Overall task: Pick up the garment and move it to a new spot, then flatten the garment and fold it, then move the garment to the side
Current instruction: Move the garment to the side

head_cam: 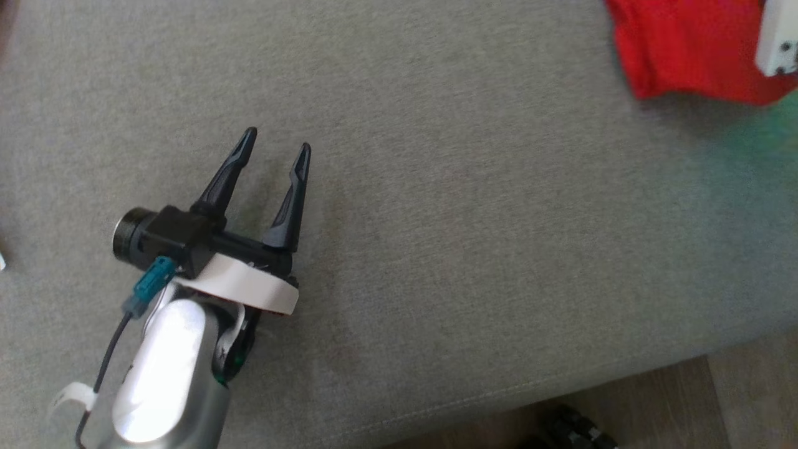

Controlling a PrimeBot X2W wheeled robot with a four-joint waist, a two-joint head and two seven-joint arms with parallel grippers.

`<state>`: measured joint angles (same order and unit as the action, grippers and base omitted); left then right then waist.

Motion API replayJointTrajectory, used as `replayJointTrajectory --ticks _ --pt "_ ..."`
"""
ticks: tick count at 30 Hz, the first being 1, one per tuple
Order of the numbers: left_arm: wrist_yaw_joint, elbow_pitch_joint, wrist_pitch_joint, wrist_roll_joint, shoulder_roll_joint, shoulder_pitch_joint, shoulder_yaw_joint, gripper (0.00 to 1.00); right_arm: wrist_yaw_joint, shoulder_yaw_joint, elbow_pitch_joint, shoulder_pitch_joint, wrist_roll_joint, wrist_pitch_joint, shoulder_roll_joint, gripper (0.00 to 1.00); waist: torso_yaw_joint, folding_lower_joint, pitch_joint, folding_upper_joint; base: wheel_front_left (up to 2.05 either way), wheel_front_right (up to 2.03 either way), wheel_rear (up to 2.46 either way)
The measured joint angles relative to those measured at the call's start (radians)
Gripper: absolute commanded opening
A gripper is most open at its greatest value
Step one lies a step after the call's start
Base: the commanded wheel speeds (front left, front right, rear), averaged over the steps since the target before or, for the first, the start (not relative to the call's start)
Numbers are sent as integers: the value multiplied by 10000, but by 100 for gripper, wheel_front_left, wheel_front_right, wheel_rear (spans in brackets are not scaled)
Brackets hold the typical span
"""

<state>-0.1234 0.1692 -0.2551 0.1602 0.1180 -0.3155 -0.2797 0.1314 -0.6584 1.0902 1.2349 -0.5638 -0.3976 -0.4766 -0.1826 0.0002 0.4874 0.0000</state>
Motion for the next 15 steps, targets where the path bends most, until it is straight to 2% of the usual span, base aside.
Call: replayJointTrajectory --ticks 6,7,8,9,15 --pt "0 -42 -2 54 6 -41 -8 100 0 -224 399 897 527 115 -96 0 202 -2 295 0 0 0 0" --pt "0 -42 -2 96 6 -51 -8 100 0 -222 497 1020 610 125 -96 5 209 -2 300 0 0 0 0" --pt "0 -38 -2 100 6 -65 -13 100 0 -219 650 1128 702 159 -94 57 215 -1 294 0 0 0 0" --pt "2 -27 -2 100 4 -82 -13 100 0 -199 780 1183 788 263 -94 100 220 -1 278 0 0 0 0" --pt "6 240 -4 226 -44 -154 -15 100 0 -119 1486 1197 1210 876 -29 100 255 -2 -92 0 0 0 0"
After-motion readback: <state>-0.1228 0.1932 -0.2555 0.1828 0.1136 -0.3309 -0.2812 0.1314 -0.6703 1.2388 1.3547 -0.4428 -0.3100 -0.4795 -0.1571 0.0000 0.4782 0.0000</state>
